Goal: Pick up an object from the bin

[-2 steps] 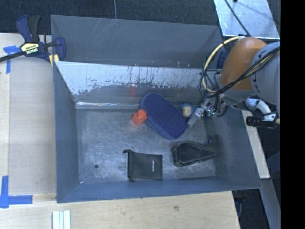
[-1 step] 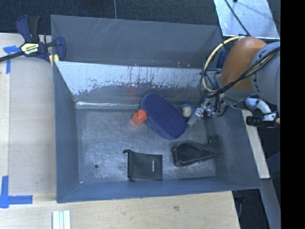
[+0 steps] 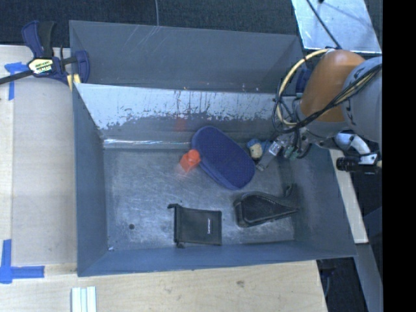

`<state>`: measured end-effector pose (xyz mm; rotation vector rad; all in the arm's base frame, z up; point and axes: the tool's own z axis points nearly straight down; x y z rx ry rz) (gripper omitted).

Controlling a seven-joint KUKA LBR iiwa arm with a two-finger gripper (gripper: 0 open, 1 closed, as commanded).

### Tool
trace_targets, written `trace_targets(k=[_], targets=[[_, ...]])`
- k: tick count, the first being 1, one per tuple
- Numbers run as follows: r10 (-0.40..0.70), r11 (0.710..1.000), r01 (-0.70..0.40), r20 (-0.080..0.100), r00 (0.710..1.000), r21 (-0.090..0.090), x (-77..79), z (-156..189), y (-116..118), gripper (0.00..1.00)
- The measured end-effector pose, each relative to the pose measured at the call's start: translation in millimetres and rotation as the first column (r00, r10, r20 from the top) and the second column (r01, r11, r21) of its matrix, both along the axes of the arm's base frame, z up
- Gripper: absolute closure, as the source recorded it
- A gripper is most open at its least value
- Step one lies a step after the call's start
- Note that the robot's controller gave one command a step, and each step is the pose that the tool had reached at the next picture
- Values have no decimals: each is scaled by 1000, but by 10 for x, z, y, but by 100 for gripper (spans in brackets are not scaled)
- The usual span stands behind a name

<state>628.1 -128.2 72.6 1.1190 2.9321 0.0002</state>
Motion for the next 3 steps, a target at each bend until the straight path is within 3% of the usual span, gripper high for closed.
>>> trace_targets(k=[1,3], targets=[[3,1000,-3,9,1000,-2,27,1199,-14,100],[8,1000,-8,3,1000,-2,46,1257,-29,100]])
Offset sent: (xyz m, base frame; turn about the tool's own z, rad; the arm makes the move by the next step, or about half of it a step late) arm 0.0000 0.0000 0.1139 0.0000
